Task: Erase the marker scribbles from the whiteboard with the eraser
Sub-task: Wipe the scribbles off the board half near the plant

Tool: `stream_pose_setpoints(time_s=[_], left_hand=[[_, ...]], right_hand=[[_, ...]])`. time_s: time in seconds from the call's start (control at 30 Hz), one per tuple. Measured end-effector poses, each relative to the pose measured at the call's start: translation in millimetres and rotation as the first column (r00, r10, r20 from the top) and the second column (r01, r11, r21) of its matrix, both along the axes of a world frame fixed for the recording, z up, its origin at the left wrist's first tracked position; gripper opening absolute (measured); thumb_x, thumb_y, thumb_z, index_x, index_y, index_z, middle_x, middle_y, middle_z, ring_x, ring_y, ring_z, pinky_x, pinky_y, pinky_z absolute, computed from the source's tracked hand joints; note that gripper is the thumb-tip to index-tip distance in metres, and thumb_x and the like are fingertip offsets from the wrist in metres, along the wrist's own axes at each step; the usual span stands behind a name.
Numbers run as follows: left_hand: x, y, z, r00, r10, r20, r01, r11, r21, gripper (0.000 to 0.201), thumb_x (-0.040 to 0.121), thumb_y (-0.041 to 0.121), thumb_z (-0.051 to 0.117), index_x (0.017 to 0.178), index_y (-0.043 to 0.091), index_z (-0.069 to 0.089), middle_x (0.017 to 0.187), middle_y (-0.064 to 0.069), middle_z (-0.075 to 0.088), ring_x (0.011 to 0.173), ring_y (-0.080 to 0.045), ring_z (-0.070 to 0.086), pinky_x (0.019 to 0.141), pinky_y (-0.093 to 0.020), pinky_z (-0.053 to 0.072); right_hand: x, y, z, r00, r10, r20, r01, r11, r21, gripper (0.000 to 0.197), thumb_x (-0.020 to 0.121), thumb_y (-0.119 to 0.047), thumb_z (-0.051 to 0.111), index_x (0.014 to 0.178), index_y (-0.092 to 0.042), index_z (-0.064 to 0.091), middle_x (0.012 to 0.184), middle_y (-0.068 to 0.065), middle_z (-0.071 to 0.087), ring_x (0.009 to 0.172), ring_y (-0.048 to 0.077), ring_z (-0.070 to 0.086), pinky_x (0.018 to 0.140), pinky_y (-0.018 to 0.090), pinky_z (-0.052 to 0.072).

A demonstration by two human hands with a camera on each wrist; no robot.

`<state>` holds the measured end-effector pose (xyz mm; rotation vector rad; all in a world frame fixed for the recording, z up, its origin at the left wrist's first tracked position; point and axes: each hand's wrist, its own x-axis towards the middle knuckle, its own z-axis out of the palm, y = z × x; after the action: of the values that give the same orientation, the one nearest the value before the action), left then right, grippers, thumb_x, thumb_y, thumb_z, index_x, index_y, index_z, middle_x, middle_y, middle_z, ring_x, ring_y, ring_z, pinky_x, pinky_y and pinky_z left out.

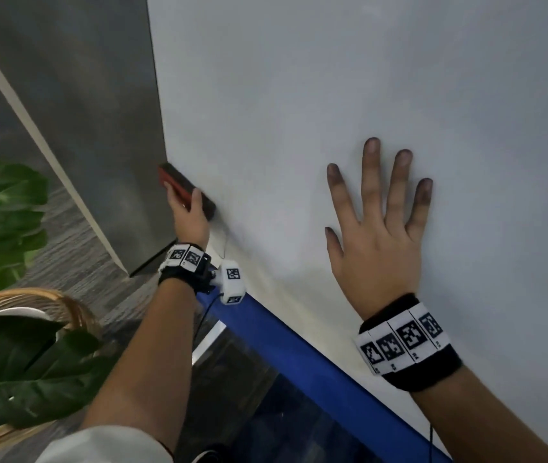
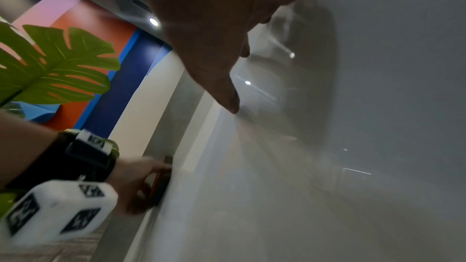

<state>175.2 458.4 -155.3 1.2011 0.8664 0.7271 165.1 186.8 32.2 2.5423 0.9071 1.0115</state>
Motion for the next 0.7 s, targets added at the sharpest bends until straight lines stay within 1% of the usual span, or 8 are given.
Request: stream_pose_setpoints(time_s=[0.07, 0.17, 0.23, 0.27, 0.33, 0.43, 0.6, 0.7], left_hand=[[-6, -21, -48, 0.997, -0.033, -0.073, 0.023, 0.990, -0.141, 0.071, 0.105, 0.024, 0.052, 0.162, 0.020, 0.011, 0.156, -0.009, 0.041, 0.137, -0.024, 0.045, 0.119, -0.042, 0.035], [-20, -69, -115, 0.977, -0.147, -0.156, 0.094, 0.948, -0.304, 0.061, 0.104, 0.006, 0.051, 0.157, 0.009, 0.021, 0.153, -0.020, 0.042, 0.140, -0.039, 0.043, 0.118, -0.051, 0.035], [-28, -110, -136, 0.946, -0.254, -0.202, 0.148, 0.891, -0.429, 0.060, 0.104, 0.003, 0.049, 0.157, 0.006, 0.022, 0.154, -0.021, 0.041, 0.139, -0.039, 0.043, 0.118, -0.049, 0.035], [-30, -127, -140, 0.937, -0.274, -0.218, 0.134, 0.856, -0.500, 0.060, 0.104, 0.005, 0.048, 0.157, 0.007, 0.021, 0.155, -0.020, 0.040, 0.139, -0.039, 0.043, 0.117, -0.048, 0.036], [-28, -145, -138, 0.936, -0.271, -0.226, 0.092, 0.806, -0.584, 0.062, 0.105, 0.010, 0.048, 0.159, 0.009, 0.017, 0.155, -0.019, 0.039, 0.138, -0.040, 0.044, 0.115, -0.050, 0.038], [-16, -133, -130, 0.923, -0.284, -0.258, 0.075, 0.792, -0.606, 0.070, 0.105, 0.017, 0.048, 0.162, 0.017, 0.008, 0.157, -0.020, 0.038, 0.137, -0.042, 0.045, 0.114, -0.054, 0.039], [-6, -83, -67, 0.943, -0.170, -0.286, 0.040, 0.911, -0.410, 0.074, 0.106, 0.017, 0.045, 0.162, 0.026, -0.003, 0.155, -0.020, 0.038, 0.136, -0.040, 0.045, 0.115, -0.050, 0.037], [-5, -55, -20, 0.946, -0.123, -0.299, 0.033, 0.957, -0.289, 0.073, 0.106, 0.023, 0.044, 0.161, 0.026, -0.004, 0.154, -0.021, 0.041, 0.136, -0.040, 0.046, 0.116, -0.047, 0.038]], right_hand=[[0, 0, -4, 1.000, 0.004, 0.011, -0.003, 1.000, -0.011, 0.085, 0.096, -0.035, 0.064, 0.163, -0.025, 0.013, 0.168, 0.014, -0.004, 0.151, 0.037, -0.014, 0.122, 0.052, -0.017], [0, -1, -10, 1.000, 0.016, 0.026, -0.015, 1.000, -0.020, 0.079, 0.098, -0.031, 0.062, 0.162, -0.028, 0.016, 0.168, 0.013, -0.004, 0.151, 0.038, -0.012, 0.123, 0.052, -0.014], [1, -1, -14, 0.999, 0.024, 0.035, -0.023, 1.000, -0.018, 0.078, 0.097, -0.028, 0.063, 0.162, -0.030, 0.018, 0.168, 0.012, -0.003, 0.152, 0.037, -0.011, 0.124, 0.052, -0.014], [1, -1, -15, 0.999, 0.027, 0.038, -0.026, 1.000, -0.013, 0.078, 0.097, -0.028, 0.063, 0.162, -0.030, 0.019, 0.168, 0.012, -0.002, 0.152, 0.036, -0.011, 0.124, 0.051, -0.014], [2, -2, -17, 0.999, 0.032, 0.043, -0.031, 0.999, -0.018, 0.078, 0.097, -0.027, 0.063, 0.162, -0.030, 0.020, 0.168, 0.012, -0.001, 0.152, 0.036, -0.010, 0.124, 0.050, -0.014], [4, -4, -18, 0.998, 0.038, 0.052, -0.035, 0.998, -0.044, 0.076, 0.098, -0.027, 0.061, 0.162, -0.028, 0.019, 0.168, 0.012, 0.002, 0.152, 0.037, -0.010, 0.124, 0.051, -0.014], [1, -2, -19, 0.999, 0.039, 0.030, -0.039, 0.999, -0.019, 0.081, 0.094, -0.018, 0.064, 0.162, -0.028, 0.020, 0.168, 0.012, 0.001, 0.152, 0.037, -0.010, 0.124, 0.051, -0.013], [-1, 0, -21, 0.999, 0.041, 0.004, -0.041, 0.999, -0.016, 0.082, 0.093, -0.016, 0.064, 0.162, -0.028, 0.020, 0.169, 0.013, 0.001, 0.152, 0.037, -0.011, 0.123, 0.051, -0.015]])
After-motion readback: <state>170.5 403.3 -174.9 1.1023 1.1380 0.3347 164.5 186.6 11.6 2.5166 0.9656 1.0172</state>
